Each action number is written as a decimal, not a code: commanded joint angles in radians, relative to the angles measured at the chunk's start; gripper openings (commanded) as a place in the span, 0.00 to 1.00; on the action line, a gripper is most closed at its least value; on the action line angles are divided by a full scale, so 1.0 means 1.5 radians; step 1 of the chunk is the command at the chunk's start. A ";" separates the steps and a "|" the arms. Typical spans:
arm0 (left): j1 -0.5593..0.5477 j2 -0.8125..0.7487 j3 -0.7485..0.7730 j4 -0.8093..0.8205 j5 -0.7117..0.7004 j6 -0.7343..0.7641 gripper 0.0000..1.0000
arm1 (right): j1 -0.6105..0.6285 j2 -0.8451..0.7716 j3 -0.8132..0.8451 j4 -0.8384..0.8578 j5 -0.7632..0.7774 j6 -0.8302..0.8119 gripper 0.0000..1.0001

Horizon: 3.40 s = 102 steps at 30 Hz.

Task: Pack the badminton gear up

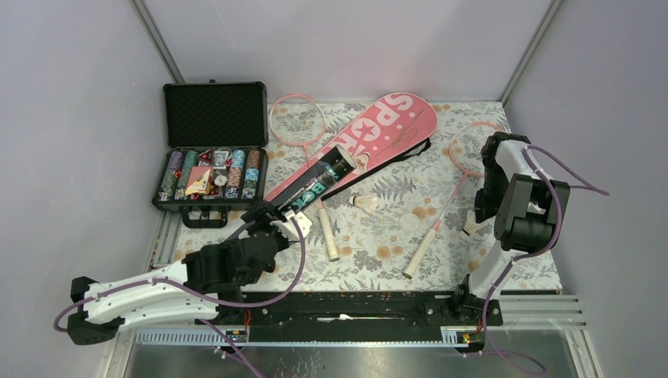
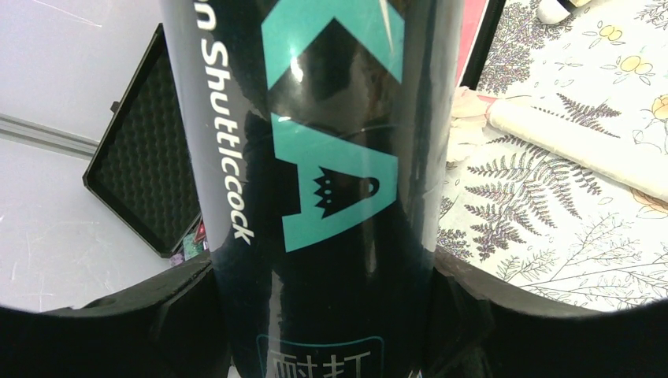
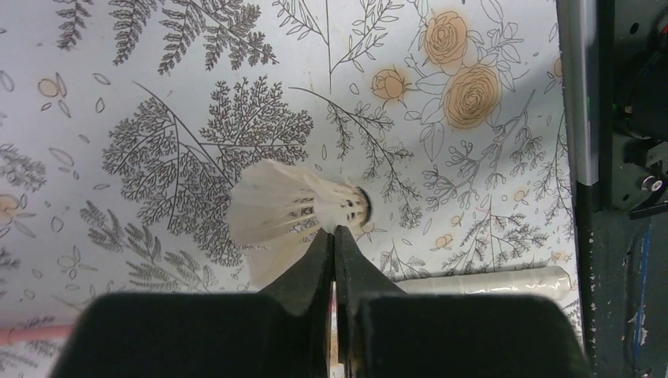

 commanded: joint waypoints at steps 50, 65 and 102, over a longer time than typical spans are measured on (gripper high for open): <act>-0.003 -0.120 -0.017 0.102 0.429 0.085 0.40 | 0.218 -0.791 -0.112 0.711 -0.726 -0.475 0.00; -0.003 -0.032 0.031 0.133 0.385 0.072 0.38 | 0.222 -0.805 -0.137 0.635 -0.808 -0.446 0.00; -0.003 -0.017 0.116 0.103 0.377 0.101 0.39 | 0.327 -0.648 -0.054 0.528 -0.802 -0.593 0.00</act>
